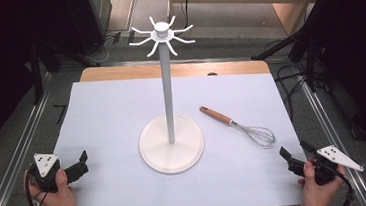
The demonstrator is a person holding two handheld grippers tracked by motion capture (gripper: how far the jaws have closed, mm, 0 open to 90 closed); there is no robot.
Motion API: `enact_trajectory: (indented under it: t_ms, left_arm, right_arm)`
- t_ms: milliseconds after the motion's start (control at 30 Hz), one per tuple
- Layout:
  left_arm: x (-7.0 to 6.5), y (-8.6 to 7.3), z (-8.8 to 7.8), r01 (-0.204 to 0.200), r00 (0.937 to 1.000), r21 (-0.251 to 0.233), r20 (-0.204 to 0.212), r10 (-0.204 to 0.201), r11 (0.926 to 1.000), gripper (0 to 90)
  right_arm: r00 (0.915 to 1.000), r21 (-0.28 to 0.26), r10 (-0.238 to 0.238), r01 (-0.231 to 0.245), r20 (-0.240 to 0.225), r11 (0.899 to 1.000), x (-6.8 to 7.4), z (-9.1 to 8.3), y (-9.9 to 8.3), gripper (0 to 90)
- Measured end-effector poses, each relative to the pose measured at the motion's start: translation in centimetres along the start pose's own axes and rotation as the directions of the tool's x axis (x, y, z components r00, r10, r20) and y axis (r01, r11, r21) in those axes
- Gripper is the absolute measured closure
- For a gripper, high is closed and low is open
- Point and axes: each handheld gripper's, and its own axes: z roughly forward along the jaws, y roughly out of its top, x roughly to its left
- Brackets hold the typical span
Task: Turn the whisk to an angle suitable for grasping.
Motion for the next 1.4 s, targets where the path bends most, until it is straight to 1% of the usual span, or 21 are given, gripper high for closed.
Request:
enact_trajectory:
  t_ms: [100,167,367,467,667,700,733,833,900,967,1000,1033,1067,1100,1167,1200,1233,1267,1300,1333,1400]
  left_arm:
    - [-0.1,0.0,0.1,-0.003,1.0,0.003,-0.002,0.003,1.0,0.0]
    - [-0.1,0.0,0.0,-0.003,1.0,0.004,-0.002,0.003,1.0,0.0]
    - [-0.1,0.0,0.0,-0.003,1.0,-0.002,-0.002,0.003,1.0,0.0]
    - [0.0,0.0,0.0,0.003,1.0,-0.003,0.003,-0.003,1.0,0.0]
    - [0.0,0.0,-0.1,0.002,1.0,-0.009,0.0,-0.002,1.0,0.0]
    - [-0.1,-0.1,-0.1,0.005,1.0,-0.013,0.0,-0.005,0.9999,0.0]
    - [-0.1,-0.1,-0.1,0.005,1.0,-0.015,0.002,-0.005,0.9999,0.0]
    - [0.0,-0.1,-0.2,0.0,1.0,-0.02,0.003,0.0,0.9998,0.0]
    - [0.0,-0.1,-0.2,0.004,1.0,-0.018,0.003,-0.004,0.9998,0.0]
    - [-0.1,-0.1,-0.1,0.003,1.0,-0.016,0.003,-0.003,0.9999,0.0]
    - [-0.1,-0.1,-0.1,0.0,1.0,-0.015,0.002,0.0,0.9999,0.0]
    - [-0.1,-0.1,-0.1,-0.002,1.0,-0.014,0.002,0.002,0.9999,0.0]
    - [-0.1,-0.1,-0.1,-0.003,1.0,-0.014,0.003,0.003,0.9999,0.0]
    - [-0.1,-0.1,-0.1,-0.002,1.0,-0.014,0.006,0.002,0.9999,0.0]
    - [0.0,-0.1,-0.1,0.005,0.9999,-0.015,0.01,-0.004,0.9999,0.0]
    - [0.1,-0.1,-0.1,0.006,0.9999,-0.016,0.016,-0.006,0.9999,0.0]
    - [0.1,-0.1,-0.2,0.005,0.9999,-0.015,0.016,-0.005,0.9999,0.0]
    - [0.0,-0.1,-0.1,0.005,0.9999,-0.017,0.014,-0.005,0.9998,0.0]
    - [0.0,-0.1,-0.1,0.005,0.9999,-0.017,0.014,-0.005,0.9998,0.0]
    - [0.0,-0.1,-0.1,0.001,0.9999,-0.016,0.014,-0.001,0.9999,0.0]
    - [-0.1,0.0,-0.1,-0.01,0.9999,-0.006,0.012,0.01,0.9999,0.0]
  right_arm:
    - [0.9999,0.033,0.011,-0.011,0.009,0.999,0.0,0.1,0.0,14.3]
    - [0.9991,0.035,0.029,-0.03,0.03,0.999,0.0,0.0,0.0,22.6]
    - [0.9965,0.057,0.036,-0.032,-0.075,0.998,-0.4,0.1,0.0,29.3]
    - [0.996,0.051,0.038,-0.034,-0.081,0.998,-0.4,0.0,0.0,31.7]
    - [0.9957,0.068,0.01,-0.003,-0.092,0.998,-0.1,0.2,0.2,25.5]
    - [0.9947,0.078,0.008,0.0,-0.102,0.997,-0.1,0.2,0.2,24.6]
    - [0.9899,0.129,0.028,-0.009,-0.139,0.992,0.0,0.3,0.3,24.0]
    - [0.9873,0.136,0.028,-0.006,-0.157,0.991,0.2,0.3,0.5,24.0]
    - [0.9845,0.136,-0.023,0.048,-0.174,0.99,0.9,0.4,0.9,21.1]
    - [0.9853,0.135,-0.04,0.063,-0.166,0.989,1.1,0.4,1.1,20.9]
    - [0.987,0.142,-0.063,0.084,-0.148,0.986,1.5,0.4,1.3,20.7]
    - [0.986,0.166,-0.125,0.142,-0.11,0.976,2.1,0.5,1.9,20.8]
    - [0.986,0.166,-0.125,0.142,-0.11,0.976,2.1,0.5,1.9,20.8]
    - [0.9836,0.186,-0.146,0.164,-0.107,0.969,2.3,0.6,2.2,21.5]
    - [0.9753,0.249,-0.174,0.204,-0.137,0.947,2.5,1.2,3.0,24.8]
    - [0.9753,0.249,-0.174,0.204,-0.137,0.947,2.5,1.2,3.0,24.8]
    - [0.9729,0.266,-0.18,0.213,-0.145,0.94,2.4,1.4,3.2,27.7]
    - [0.9643,0.292,-0.197,0.242,-0.177,0.925,2.4,1.5,3.8,33.5]
    - [0.9596,0.302,-0.207,0.258,-0.191,0.918,2.4,1.5,4.1,34.8]
    - [0.9596,0.302,-0.207,0.258,-0.191,0.918,2.4,1.5,4.1,34.8]
    - [0.9485,0.318,-0.229,0.291,-0.219,0.902,2.5,1.7,5.1,35.8]
